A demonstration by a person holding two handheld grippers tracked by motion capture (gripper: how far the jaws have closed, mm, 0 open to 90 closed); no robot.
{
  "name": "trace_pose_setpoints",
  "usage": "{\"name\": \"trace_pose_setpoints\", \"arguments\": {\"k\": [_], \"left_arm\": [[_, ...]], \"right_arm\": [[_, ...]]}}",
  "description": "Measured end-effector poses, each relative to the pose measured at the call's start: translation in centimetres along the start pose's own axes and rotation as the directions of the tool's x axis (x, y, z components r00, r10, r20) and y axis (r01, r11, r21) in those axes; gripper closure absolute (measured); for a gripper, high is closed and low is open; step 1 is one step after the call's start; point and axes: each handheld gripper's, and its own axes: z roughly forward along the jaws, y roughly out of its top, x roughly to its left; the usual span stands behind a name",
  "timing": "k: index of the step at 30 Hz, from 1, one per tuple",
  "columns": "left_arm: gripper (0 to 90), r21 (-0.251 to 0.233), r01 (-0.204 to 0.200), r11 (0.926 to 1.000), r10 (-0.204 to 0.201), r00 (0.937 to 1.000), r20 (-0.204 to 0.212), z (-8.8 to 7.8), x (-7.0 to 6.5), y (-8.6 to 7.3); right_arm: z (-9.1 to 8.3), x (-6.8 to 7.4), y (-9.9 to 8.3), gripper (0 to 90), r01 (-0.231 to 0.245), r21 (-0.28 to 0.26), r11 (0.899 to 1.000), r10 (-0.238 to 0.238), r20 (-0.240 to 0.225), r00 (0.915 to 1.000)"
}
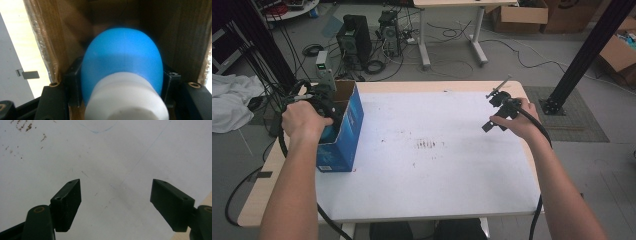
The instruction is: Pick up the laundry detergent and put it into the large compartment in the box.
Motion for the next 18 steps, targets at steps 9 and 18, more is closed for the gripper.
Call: {"name": "trace_pose_setpoints", "arguments": {"k": [9, 18], "left_arm": [[38.0, 0.005, 0.004, 1.0000, -0.004, 1.0000, -0.008, 0.08, -0.23, 0.05], [37.9, 0.001, 0.000, 1.0000, 0.000, 0.9999, -0.011, 0.09, -0.24, 0.00]], "right_arm": [[0.14, 0.19, 0.10, 24.7, 0.007, 0.001, 1.000, -0.007, -0.001, 1.0000], [0.08, 0.07, -0.15, 24.7, 0.004, 0.000, 1.000, -0.004, -0.002, 1.0000]]}}
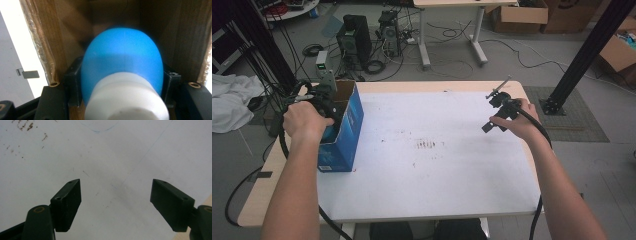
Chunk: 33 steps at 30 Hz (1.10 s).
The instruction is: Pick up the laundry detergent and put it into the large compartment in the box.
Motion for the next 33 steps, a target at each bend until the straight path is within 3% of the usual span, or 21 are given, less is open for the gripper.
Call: {"name": "trace_pose_setpoints", "arguments": {"k": [33], "left_arm": [[37.7, -0.005, -0.010, 0.9999, 0.010, 0.9999, -0.003, 0.03, -0.09, -0.10]], "right_arm": [[-0.25, -0.09, -0.25, 24.7, -0.006, 0.001, 1.000, 0.006, 0.002, 1.0000]]}}
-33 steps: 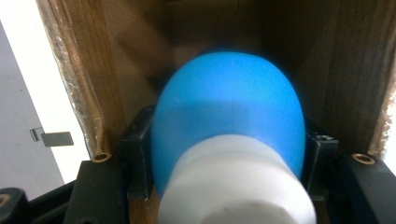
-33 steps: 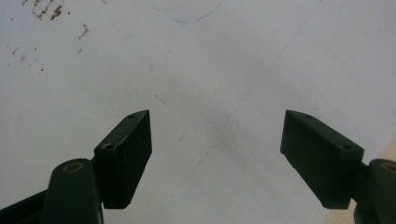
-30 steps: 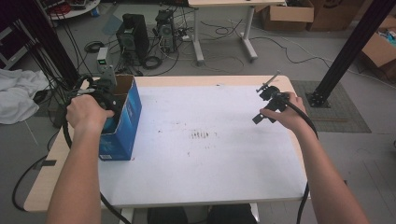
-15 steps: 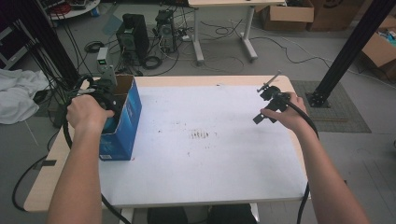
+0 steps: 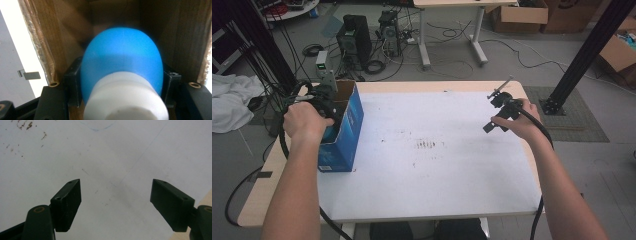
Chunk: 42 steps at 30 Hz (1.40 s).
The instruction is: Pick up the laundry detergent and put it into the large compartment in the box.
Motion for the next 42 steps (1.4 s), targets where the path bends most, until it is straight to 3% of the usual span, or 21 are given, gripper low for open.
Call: {"name": "trace_pose_setpoints", "arguments": {"k": [16, 24, 32, 35, 42], "left_arm": [[37.3, -0.006, -0.004, 1.0000, 0.004, 1.0000, 0.003, -0.1, 0.0, -0.1], [28.8, -0.007, -0.002, 1.0000, 0.002, 1.0000, -0.002, -0.8, -0.1, -0.4], [26.5, -0.022, -0.033, 0.9992, 0.032, 0.9986, -0.043, -2.1, -0.6, -0.7], [24.6, -0.034, -0.046, 0.9984, 0.045, 0.9983, -0.037, -2.8, -0.8, -0.8], [22.7, -0.096, -0.109, 0.9894, 0.105, 0.9934, -0.046, -5.5, -1.7, -1.1]], "right_arm": [[-0.1, 0.0, -0.2, 24.7, -0.002, -0.002, 1.000, 0.002, 0.002, 1.0000], [-0.1, 0.2, -0.1, 24.9, 0.002, -0.004, 1.000, -0.002, 0.004, 1.0000], [-0.4, 0.3, -0.1, 24.8, 0.005, -0.011, 1.000, -0.005, 0.004, 1.0000], [-0.5, 0.4, -0.1, 24.9, -0.001, -0.014, 1.000, 0.001, 0.002, 1.0000], [-0.9, 0.9, -0.2, 24.8, 0.001, -0.015, 1.000, -0.001, 0.007, 1.0000]]}}
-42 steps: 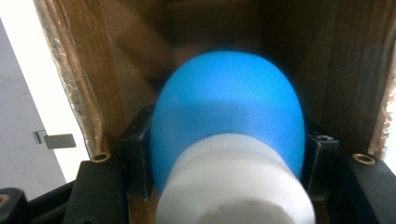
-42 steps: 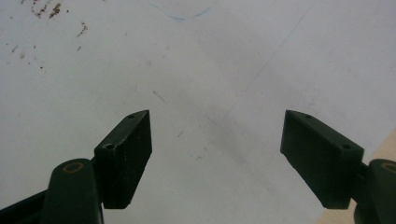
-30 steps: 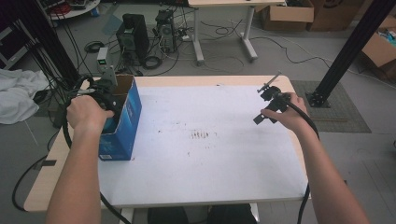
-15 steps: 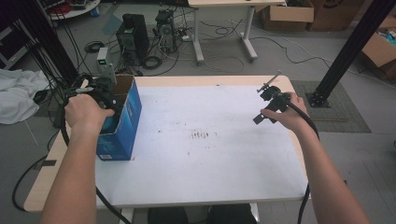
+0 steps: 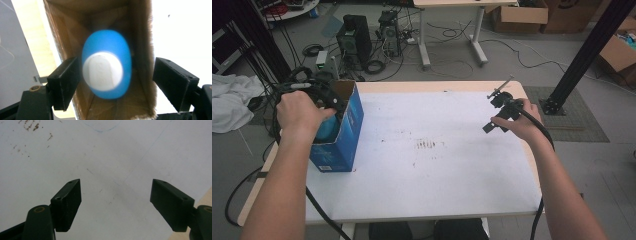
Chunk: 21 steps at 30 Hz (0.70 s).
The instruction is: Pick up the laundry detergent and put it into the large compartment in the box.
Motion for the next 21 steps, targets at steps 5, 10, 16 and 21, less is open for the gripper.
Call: {"name": "trace_pose_setpoints", "arguments": {"k": [5, 10, 16, 21], "left_arm": [[21.1, -0.056, -0.047, 0.9973, 0.047, 0.9989, -0.001, -2.3, -1.2, 0.0], [18.8, -0.106, -0.127, 0.9862, 0.128, 0.9917, 0.008, -3.5, -3.2, 0.1], [17.3, -0.127, -0.196, 0.9724, 0.200, 0.9797, 0.019, -3.6, -5.9, 0.4], [16.8, -0.153, -0.252, 0.9556, 0.261, 0.9641, 0.046, -3.5, -8.4, 0.7]], "right_arm": [[-0.7, 0.2, -0.2, 24.8, -0.007, -0.010, 1.000, 0.007, 0.003, 1.0000], [-0.9, 0.2, -0.3, 24.8, -0.006, -0.014, 1.000, 0.007, 0.002, 1.0000], [-1.1, 0.4, -0.2, 24.8, -0.004, -0.015, 1.000, 0.004, 0.001, 1.0000], [-1.3, 0.6, -0.1, 24.8, -0.001, -0.016, 1.000, 0.001, 0.002, 1.0000]]}}
